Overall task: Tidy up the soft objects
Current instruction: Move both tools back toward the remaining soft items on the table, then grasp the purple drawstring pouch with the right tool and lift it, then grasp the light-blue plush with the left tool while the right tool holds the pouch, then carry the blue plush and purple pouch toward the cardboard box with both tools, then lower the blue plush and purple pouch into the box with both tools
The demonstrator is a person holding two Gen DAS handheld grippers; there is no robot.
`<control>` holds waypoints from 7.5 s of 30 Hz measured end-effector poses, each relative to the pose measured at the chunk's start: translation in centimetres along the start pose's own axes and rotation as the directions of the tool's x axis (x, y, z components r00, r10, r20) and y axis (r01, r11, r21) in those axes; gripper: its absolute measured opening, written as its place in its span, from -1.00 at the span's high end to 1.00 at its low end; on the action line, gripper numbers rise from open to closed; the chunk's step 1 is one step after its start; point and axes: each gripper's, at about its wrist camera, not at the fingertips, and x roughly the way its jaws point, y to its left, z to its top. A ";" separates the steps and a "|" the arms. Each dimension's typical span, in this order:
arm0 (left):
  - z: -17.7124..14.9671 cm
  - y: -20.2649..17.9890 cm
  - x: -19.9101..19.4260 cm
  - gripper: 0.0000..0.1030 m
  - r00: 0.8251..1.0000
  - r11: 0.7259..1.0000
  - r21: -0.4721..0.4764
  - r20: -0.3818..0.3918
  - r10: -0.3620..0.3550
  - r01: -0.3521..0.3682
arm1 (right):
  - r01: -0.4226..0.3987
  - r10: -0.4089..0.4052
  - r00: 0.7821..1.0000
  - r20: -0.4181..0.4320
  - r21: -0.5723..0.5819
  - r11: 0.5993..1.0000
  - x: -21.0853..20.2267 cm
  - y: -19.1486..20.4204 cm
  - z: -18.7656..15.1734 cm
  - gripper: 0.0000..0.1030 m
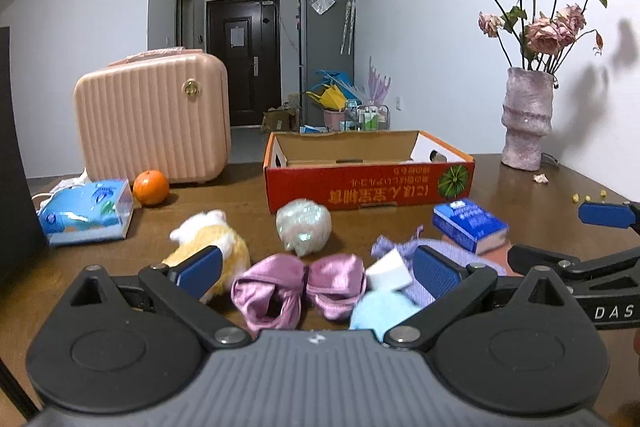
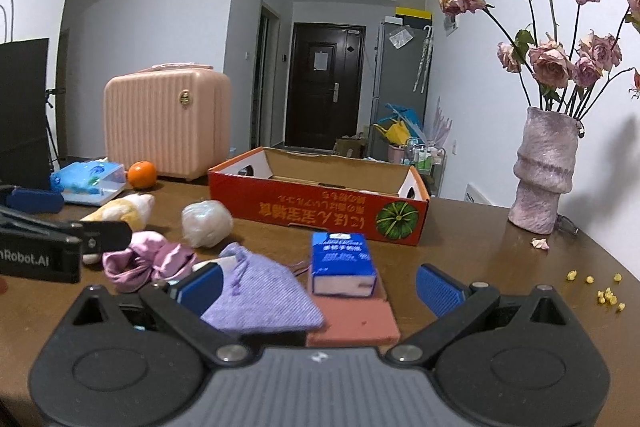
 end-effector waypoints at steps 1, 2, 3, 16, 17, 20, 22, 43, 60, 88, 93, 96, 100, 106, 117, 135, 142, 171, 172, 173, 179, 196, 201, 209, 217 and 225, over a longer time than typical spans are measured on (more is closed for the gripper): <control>-0.3 0.1 -0.2 -1.00 1.000 1.000 0.000 -0.004 -0.003 0.003 | -0.001 0.001 1.000 -0.001 -0.001 1.000 0.0 0.1 -0.1 -1.00; -0.6 0.3 -0.4 -1.00 1.000 1.000 0.000 -0.009 -0.002 0.002 | -0.002 0.002 1.000 -0.003 -0.001 1.000 -0.1 0.2 -0.2 -1.00; -0.8 0.4 -0.6 -1.00 1.000 1.000 -0.001 -0.012 -0.002 0.002 | -0.004 0.004 1.000 -0.006 0.001 1.000 -0.1 0.2 -0.2 -1.00; -1.2 2.0 0.0 -1.00 0.999 0.999 -0.044 -0.045 0.006 -0.008 | -0.028 0.024 0.997 -0.071 -0.053 0.998 3.6 2.0 -0.8 -0.99; -1.2 2.1 0.1 -1.00 0.999 0.999 -0.042 -0.044 0.009 -0.011 | -0.034 0.029 0.997 -0.075 -0.064 0.997 4.0 2.3 -0.8 -0.97; -1.2 2.5 0.3 -1.00 0.999 0.999 -0.039 -0.047 0.024 -0.026 | -0.051 0.044 0.994 -0.095 -0.079 0.996 5.4 3.0 -0.8 -0.95; -1.2 3.0 0.5 -1.00 0.998 0.998 -0.043 -0.051 0.033 -0.035 | -0.059 0.050 0.992 -0.114 -0.075 0.995 6.3 3.2 -0.7 -0.88; -1.9 4.7 2.3 -1.00 0.990 0.997 -0.049 -0.126 0.061 -0.067 | -0.120 0.105 0.988 -0.113 -0.132 0.984 7.2 4.6 -1.2 0.47; -2.0 4.7 2.4 -1.00 0.991 0.997 -0.050 -0.126 0.055 -0.062 | -0.073 0.075 0.993 0.090 -0.022 0.997 2.2 1.6 0.8 0.58; -2.6 -2.6 3.8 -1.00 0.978 0.999 -0.015 -0.204 -0.050 0.048 | 0.005 -0.019 0.982 0.187 0.078 0.997 -0.8 -4.6 1.4 0.57; -2.8 -4.1 4.7 -1.00 0.972 0.999 0.004 -0.229 -0.048 0.050 | 0.027 -0.045 0.981 0.189 0.096 0.995 -1.1 -6.2 1.2 0.57; -2.9 -4.9 5.3 -1.00 0.969 0.999 0.019 -0.245 -0.038 0.044 | 0.038 -0.057 0.981 0.187 0.107 0.994 -1.2 -7.1 1.1 0.56; -3.1 -5.8 6.5 -1.00 0.963 0.999 0.039 -0.268 -0.026 0.038 | 0.045 -0.067 0.980 0.185 0.118 0.992 -1.3 -7.9 1.0 0.56; -3.4 -6.5 8.0 -1.00 0.951 0.998 0.053 -0.310 -0.015 0.033 | 0.038 -0.058 0.983 0.174 0.115 0.993 -1.0 -7.7 0.8 0.55; -3.6 -6.3 9.0 -0.91 0.944 0.998 0.044 -0.329 -0.027 0.044 | 0.040 -0.053 0.990 0.129 0.099 0.994 0.1 -7.1 0.4 0.55; -3.0 -5.8 7.9 -0.50 0.957 0.999 0.016 -0.289 -0.040 0.047 | 0.041 -0.052 0.990 0.128 0.090 0.995 0.1 -6.9 0.3 0.54; -2.4 -5.6 6.6 -0.50 0.970 0.998 0.011 -0.238 -0.050 0.054 | 0.041 -0.052 0.990 0.129 0.088 0.995 0.2 -6.9 0.2 0.54; 0.6 -4.1 2.9 -0.50 0.998 0.999 -0.027 -0.036 -0.045 0.044 | 0.032 -0.045 0.986 0.162 0.083 0.996 0.8 -5.6 0.1 0.54; 0.8 -4.0 3.0 -0.50 0.998 0.999 -0.030 -0.033 -0.044 0.043 | 0.032 -0.046 0.985 0.165 0.086 0.996 0.9 -5.6 0.1 0.54; 1.0 -4.0 3.1 -0.50 0.999 0.999 -0.033 -0.030 -0.042 0.041 | 0.030 -0.045 0.985 0.167 0.088 0.996 1.1 -5.6 0.2 0.54; 1.9 -3.8 3.9 -0.50 0.999 0.998 -0.048 -0.017 -0.032 0.032 | 0.029 -0.044 0.980 0.194 0.079 0.996 1.9 -5.1 0.9 0.54; 5.0 -3.2 6.6 -0.50 0.999 0.995 -0.097 0.043 -0.002 0.006 | 0.045 -0.058 0.971 0.232 0.059 0.997 4.9 -4.9 3.0 0.53; 6.1 -3.4 7.8 -0.50 0.998 0.992 -0.124 0.058 0.002 0.006 | 0.045 -0.058 0.969 0.239 0.061 0.997 6.2 -5.0 3.7 0.53; 8.0 -3.6 10.3 -0.50 0.997 0.987 -0.162 0.078 0.015 -0.002 | 0.049 -0.065 0.971 0.229 0.074 0.996 8.5 -5.6 4.6 0.53; 9.3 -3.3 12.9 -0.50 0.996 0.984 -0.177 0.080 0.032 -0.017 | 0.051 -0.067 0.971 0.230 0.076 0.996 11.3 -6.3 5.9 0.53; 10.4 -2.6 15.4 -0.50 0.996 0.979 -0.201 0.071 0.045 -0.030 | 0.049 -0.066 0.972 0.226 0.080 0.996 14.4 -7.0 7.2 0.52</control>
